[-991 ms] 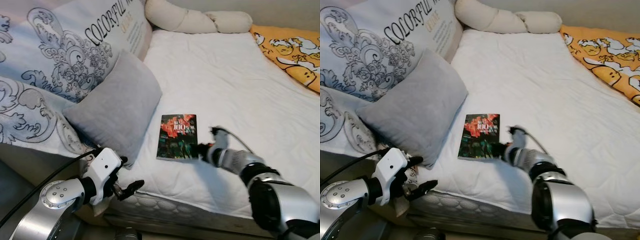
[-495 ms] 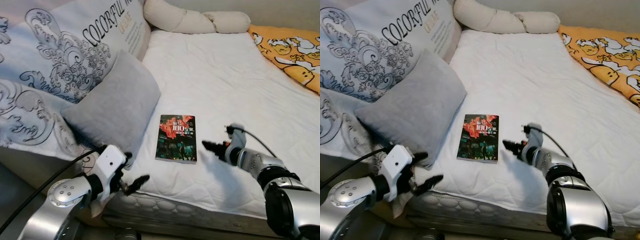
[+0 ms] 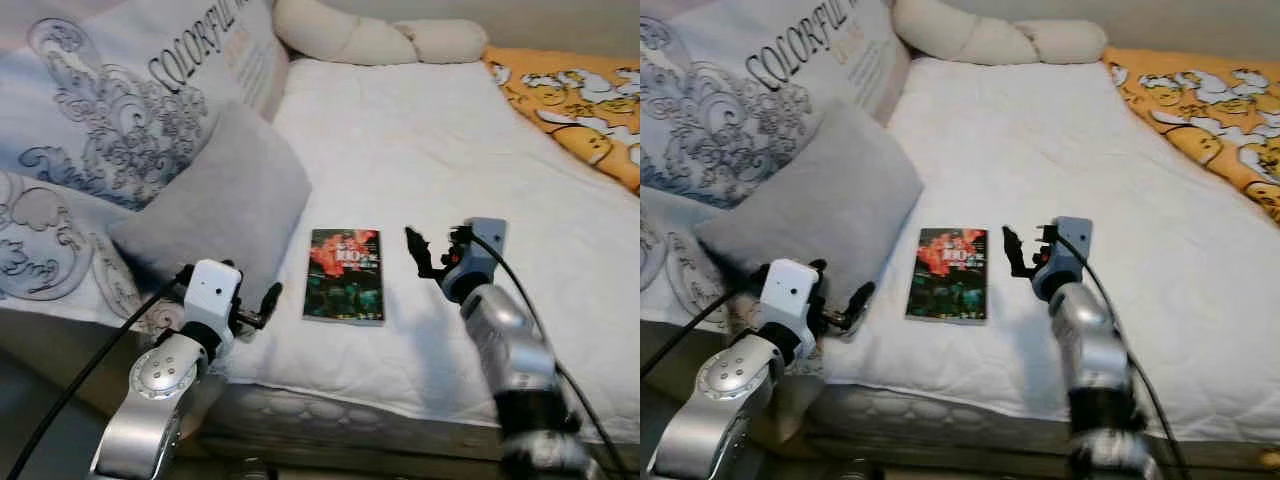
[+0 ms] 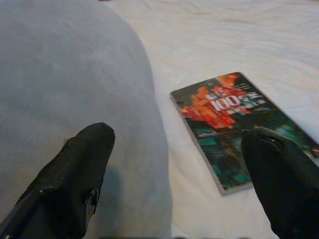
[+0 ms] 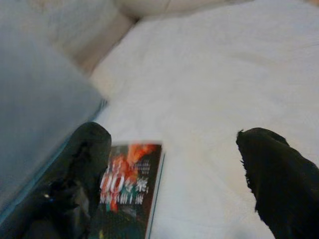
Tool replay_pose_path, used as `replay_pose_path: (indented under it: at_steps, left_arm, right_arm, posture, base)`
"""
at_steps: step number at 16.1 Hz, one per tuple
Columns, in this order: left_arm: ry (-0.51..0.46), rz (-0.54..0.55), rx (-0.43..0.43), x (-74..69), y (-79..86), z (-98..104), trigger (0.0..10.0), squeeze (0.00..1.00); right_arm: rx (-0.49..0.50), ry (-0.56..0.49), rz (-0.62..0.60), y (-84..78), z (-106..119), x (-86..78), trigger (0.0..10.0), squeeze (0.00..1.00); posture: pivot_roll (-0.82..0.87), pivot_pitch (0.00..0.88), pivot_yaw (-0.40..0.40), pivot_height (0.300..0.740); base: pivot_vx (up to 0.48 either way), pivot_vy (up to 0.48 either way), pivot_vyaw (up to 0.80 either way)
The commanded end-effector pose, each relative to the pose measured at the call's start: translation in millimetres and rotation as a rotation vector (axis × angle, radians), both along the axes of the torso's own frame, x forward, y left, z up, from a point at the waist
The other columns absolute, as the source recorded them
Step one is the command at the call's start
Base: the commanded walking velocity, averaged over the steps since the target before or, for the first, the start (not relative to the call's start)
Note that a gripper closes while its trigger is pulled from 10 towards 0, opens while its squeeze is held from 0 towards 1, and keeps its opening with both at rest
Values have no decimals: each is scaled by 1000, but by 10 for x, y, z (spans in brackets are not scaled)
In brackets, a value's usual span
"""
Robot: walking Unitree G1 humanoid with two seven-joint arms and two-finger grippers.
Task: Clean up the room
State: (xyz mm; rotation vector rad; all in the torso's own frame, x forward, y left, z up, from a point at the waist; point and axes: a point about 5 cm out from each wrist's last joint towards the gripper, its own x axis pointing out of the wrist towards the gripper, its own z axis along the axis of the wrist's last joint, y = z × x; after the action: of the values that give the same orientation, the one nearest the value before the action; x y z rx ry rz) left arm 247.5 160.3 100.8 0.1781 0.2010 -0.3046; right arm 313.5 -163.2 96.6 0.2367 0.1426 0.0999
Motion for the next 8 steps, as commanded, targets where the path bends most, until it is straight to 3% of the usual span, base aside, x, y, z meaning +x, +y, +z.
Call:
replay_pose_path:
  at_steps: [1, 3, 6, 8]
  left_arm:
    - [-32, 30, 10, 39, 10, 37, 10000, 737]
    - [-23, 94, 41, 66, 105, 20, 10000, 741]
    - [-58, 237, 39, 81, 242, 47, 10000, 737]
    - [-70, 279, 33, 92, 276, 55, 10000, 737]
  right_arm:
    - [1, -18, -44, -49, 56, -35, 10000, 1000]
    - [-84, 12, -30, -9, -20, -111, 10000, 1000]
    - [-114, 27, -45, -41, -34, -167, 10000, 1000]
    - [-154, 19, -29, -24, -33, -188, 10000, 1000]
  posture:
    - [58, 0, 5, 740]
    - [64, 0, -6, 740]
    - [71, 0, -17, 740]
    - [72, 0, -17, 740]
  base:
    - [0, -442, 0]
    - [0, -412, 0]
    - [0, -412, -717]
    - [0, -418, 0]
